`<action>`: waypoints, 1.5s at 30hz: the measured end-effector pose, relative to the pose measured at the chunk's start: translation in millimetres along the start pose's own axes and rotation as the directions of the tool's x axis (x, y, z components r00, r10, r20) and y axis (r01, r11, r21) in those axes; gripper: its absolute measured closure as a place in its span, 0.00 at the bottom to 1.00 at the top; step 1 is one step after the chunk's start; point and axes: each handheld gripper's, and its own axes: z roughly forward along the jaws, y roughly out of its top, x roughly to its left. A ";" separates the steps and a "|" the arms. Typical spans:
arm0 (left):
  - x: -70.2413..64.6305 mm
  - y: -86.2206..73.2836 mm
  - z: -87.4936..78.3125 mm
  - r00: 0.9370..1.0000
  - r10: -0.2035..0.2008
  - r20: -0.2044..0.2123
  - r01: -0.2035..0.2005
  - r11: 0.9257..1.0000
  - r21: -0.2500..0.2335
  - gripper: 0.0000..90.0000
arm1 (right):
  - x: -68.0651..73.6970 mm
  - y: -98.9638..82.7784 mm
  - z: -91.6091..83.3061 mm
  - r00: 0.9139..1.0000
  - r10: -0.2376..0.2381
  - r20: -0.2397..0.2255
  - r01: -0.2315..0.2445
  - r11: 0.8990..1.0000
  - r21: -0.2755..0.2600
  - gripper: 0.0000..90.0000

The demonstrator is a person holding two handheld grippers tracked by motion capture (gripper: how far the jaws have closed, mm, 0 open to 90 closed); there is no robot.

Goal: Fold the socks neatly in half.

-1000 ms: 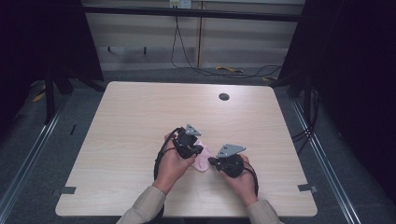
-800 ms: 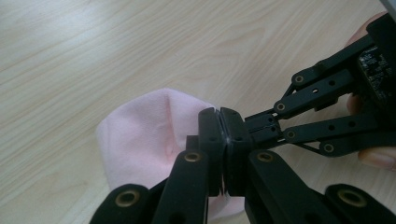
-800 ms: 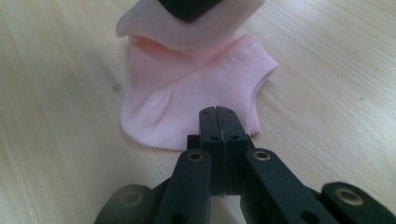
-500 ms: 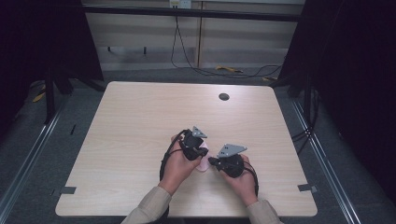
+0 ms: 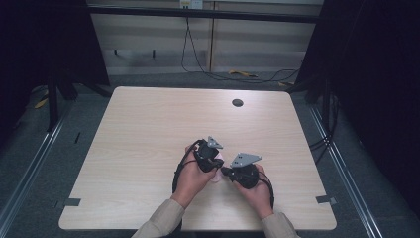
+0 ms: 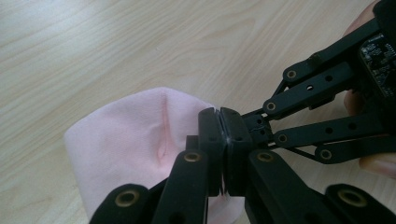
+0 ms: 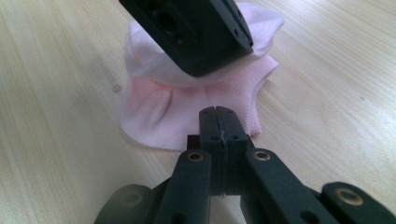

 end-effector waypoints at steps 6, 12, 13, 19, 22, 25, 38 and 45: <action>-0.6 -2.2 3.2 1.000 0.001 0.005 -0.001 1.000 0.003 0.98 | 0.1 0.0 0.0 1.000 0.000 0.001 0.000 1.000 0.000 1.00; -2.2 -2.0 2.2 1.000 0.003 0.010 -0.003 1.000 -0.005 0.98 | 0.4 0.0 0.0 1.000 0.001 0.002 -0.001 1.000 0.000 1.00; -2.4 -1.7 2.0 1.000 0.004 0.009 -0.004 1.000 -0.005 0.98 | 0.2 0.0 0.0 1.000 0.000 0.002 0.000 1.000 0.000 1.00; -2.4 -2.3 1.6 1.000 0.007 0.012 -0.007 1.000 -0.004 0.98 | 0.2 0.0 0.0 1.000 0.000 0.002 0.000 1.000 0.000 1.00; -3.3 -2.3 1.8 1.000 0.006 0.015 -0.006 1.000 -0.006 0.98 | 0.3 0.0 0.0 1.000 0.001 0.002 -0.001 1.000 0.000 1.00; -4.4 -2.2 1.5 1.000 0.002 0.014 -0.002 1.000 -0.007 0.97 | 0.2 0.0 0.1 1.000 -0.003 0.003 0.003 1.000 0.000 1.00; -0.5 2.7 -14.1 1.000 -0.001 0.017 0.003 0.997 -0.071 0.86 | 0.9 0.1 0.1 1.000 -0.004 0.009 0.004 1.000 0.000 1.00; 21.7 -7.1 -15.7 0.998 -0.036 -0.049 0.034 0.998 -0.051 0.89 | 0.8 0.1 0.1 1.000 -0.005 0.008 0.005 1.000 0.000 1.00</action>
